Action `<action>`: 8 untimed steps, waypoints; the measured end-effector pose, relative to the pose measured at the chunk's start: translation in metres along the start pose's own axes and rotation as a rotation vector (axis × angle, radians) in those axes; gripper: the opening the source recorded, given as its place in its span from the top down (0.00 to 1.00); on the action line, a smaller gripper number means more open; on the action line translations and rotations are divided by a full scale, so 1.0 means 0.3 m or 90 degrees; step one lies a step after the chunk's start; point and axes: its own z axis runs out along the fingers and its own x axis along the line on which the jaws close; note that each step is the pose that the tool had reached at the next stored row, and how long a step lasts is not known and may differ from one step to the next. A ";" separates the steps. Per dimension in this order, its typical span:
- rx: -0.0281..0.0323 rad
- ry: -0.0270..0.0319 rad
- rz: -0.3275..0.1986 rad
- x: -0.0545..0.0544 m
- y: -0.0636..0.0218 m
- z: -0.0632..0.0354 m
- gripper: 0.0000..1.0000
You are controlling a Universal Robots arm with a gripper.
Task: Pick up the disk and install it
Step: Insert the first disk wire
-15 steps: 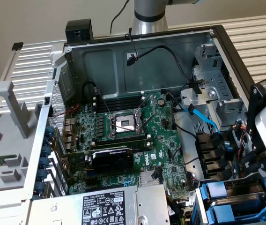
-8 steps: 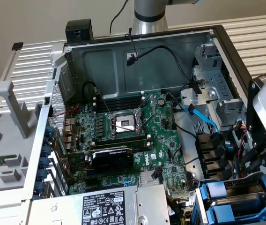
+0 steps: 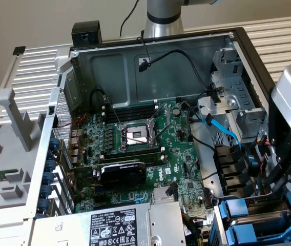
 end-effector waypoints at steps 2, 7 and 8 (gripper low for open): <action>-0.0032 0.0128 0.001 -0.014 -0.002 -0.002 0.83; -0.0149 0.0595 0.005 -0.040 -0.005 -0.002 0.83; -0.0174 0.0696 0.006 -0.046 -0.006 -0.002 0.83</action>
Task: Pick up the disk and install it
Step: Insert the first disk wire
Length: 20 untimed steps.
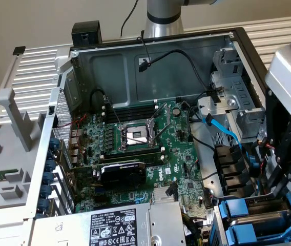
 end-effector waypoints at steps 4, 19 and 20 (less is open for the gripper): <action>-0.0068 0.0269 0.002 -0.021 -0.003 -0.003 0.83; -0.0066 0.0270 0.004 -0.023 -0.002 -0.003 0.83; -0.0066 0.0270 0.004 -0.025 -0.003 -0.003 0.83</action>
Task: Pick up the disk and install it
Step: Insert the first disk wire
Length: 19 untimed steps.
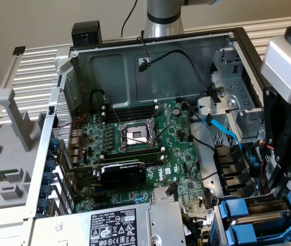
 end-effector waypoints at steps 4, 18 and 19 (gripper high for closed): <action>-0.0006 0.0024 0.001 -0.011 -0.003 0.000 0.83; -0.0107 0.0434 0.006 -0.060 -0.011 -0.001 0.83; -0.0108 0.0433 0.008 -0.060 -0.011 -0.001 0.83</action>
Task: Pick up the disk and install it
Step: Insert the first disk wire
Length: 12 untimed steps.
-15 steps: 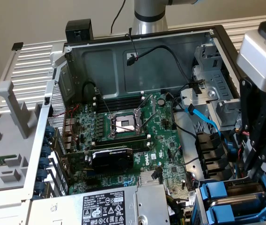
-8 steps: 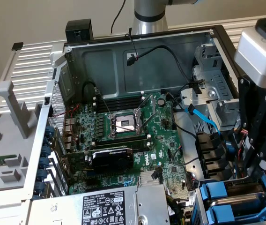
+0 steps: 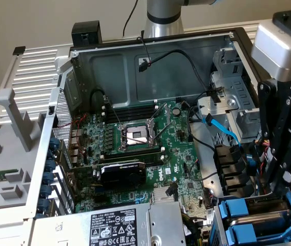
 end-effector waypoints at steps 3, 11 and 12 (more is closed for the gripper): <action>-0.0014 -0.0019 0.018 -0.001 0.002 0.000 0.83; -0.0026 -0.0039 0.035 -0.001 0.004 0.000 0.83; -0.0027 -0.0039 0.036 -0.002 0.007 0.001 0.83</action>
